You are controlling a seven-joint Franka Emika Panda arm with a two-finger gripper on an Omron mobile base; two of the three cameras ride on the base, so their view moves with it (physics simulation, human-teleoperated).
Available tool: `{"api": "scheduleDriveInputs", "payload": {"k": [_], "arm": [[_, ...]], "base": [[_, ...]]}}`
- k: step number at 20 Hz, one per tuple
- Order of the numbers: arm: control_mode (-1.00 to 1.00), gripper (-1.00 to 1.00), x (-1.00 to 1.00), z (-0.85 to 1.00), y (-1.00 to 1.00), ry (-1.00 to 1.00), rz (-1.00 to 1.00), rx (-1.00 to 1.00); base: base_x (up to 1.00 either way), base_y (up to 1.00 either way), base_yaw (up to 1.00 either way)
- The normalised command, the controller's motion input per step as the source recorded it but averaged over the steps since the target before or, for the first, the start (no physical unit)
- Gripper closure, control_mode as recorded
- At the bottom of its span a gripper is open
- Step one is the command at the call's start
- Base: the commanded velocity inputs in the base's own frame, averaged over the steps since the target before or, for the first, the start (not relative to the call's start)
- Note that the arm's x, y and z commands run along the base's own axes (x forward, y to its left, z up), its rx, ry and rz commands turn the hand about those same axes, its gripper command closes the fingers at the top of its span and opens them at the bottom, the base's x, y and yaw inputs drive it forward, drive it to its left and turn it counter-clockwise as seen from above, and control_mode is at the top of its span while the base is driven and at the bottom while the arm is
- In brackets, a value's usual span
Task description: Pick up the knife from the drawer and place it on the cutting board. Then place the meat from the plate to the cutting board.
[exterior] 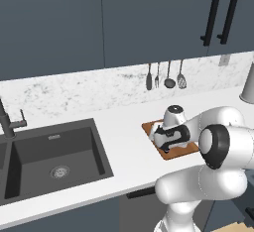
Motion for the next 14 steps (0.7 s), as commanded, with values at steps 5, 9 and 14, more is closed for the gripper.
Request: {"api": "scheduleDriveInputs", "payload": {"k": [5,9,14], "arm": [[-1.00,-1.00,-0.17,-0.07,0.00,-0.01,0.07,0.00],[-1.00,-1.00,-0.17,0.20,0.00,-0.02,0.03,0.00],[-1.00,-1.00,-0.09,0.16,0.00,0.00,0.03,0.00]], "base": [[0.00,0.00,0.00],[0.00,0.00,0.00],[0.00,0.00,0.00]]}}
